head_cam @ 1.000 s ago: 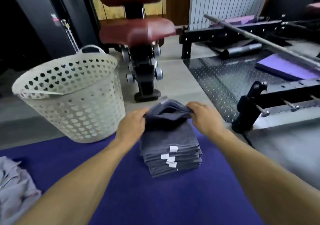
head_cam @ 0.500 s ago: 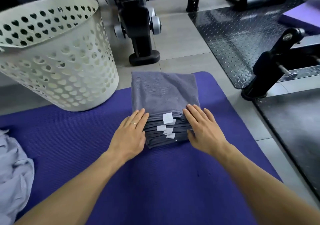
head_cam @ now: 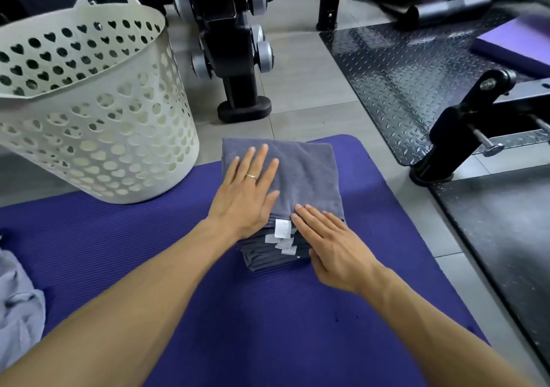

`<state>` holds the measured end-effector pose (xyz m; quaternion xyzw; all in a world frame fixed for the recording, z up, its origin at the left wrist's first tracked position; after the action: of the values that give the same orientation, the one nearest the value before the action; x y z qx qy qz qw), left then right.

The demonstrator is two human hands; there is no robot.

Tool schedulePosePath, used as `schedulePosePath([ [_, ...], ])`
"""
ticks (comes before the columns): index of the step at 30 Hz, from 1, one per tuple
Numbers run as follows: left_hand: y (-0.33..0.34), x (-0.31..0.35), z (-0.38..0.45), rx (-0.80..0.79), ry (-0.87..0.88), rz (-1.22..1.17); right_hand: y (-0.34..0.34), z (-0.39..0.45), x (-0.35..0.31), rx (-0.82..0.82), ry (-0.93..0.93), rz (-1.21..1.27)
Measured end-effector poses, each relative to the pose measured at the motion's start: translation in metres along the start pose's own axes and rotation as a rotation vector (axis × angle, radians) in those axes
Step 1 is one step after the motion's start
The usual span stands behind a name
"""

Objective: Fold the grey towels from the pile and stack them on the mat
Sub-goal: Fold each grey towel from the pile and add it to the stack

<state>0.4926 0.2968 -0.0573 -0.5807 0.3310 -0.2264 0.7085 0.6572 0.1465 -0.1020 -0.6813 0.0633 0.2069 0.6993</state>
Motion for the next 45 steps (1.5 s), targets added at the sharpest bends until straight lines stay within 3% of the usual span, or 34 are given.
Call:
schedulePosePath([
  [3,0.018,0.012,0.017,-0.114,-0.094,-0.058,-0.005,0.005,0.01,0.088,0.089,0.093],
  [7,0.043,0.023,-0.001,-0.085,-0.186,-0.077,-0.023,0.05,0.021,0.244,0.22,0.107],
  [13,0.059,-0.002,-0.009,-0.111,-0.242,-0.192,-0.006,0.107,0.021,0.063,0.257,-0.006],
  [21,0.062,-0.001,-0.001,-0.144,-0.315,-0.363,0.008,0.105,0.051,0.045,0.342,0.024],
  [29,0.047,0.016,0.004,-0.238,-0.341,-0.285,-0.004,0.101,0.045,-0.057,0.458,0.0],
  [34,0.015,-0.012,-0.007,-0.362,-0.326,-0.552,-0.035,0.103,0.008,-0.097,0.471,0.046],
  [41,-0.058,-0.067,-0.109,-0.161,-0.433,-0.818,-0.069,0.088,-0.108,0.111,0.241,0.327],
  [45,-0.101,-0.1,-0.207,-0.12,-0.475,-0.863,-0.067,0.076,-0.201,0.05,0.086,0.439],
])
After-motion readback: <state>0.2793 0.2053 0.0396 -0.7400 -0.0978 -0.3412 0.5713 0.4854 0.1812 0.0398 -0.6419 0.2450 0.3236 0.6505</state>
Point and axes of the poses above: each hand's wrist, its own z-axis towards the middle knuckle, its own y-axis out of the palm, x = y × z, the point moved 1 cm from there along z, towards the middle knuckle, and after that the axes turned 9 degrees about z, right-handed, at the moved point
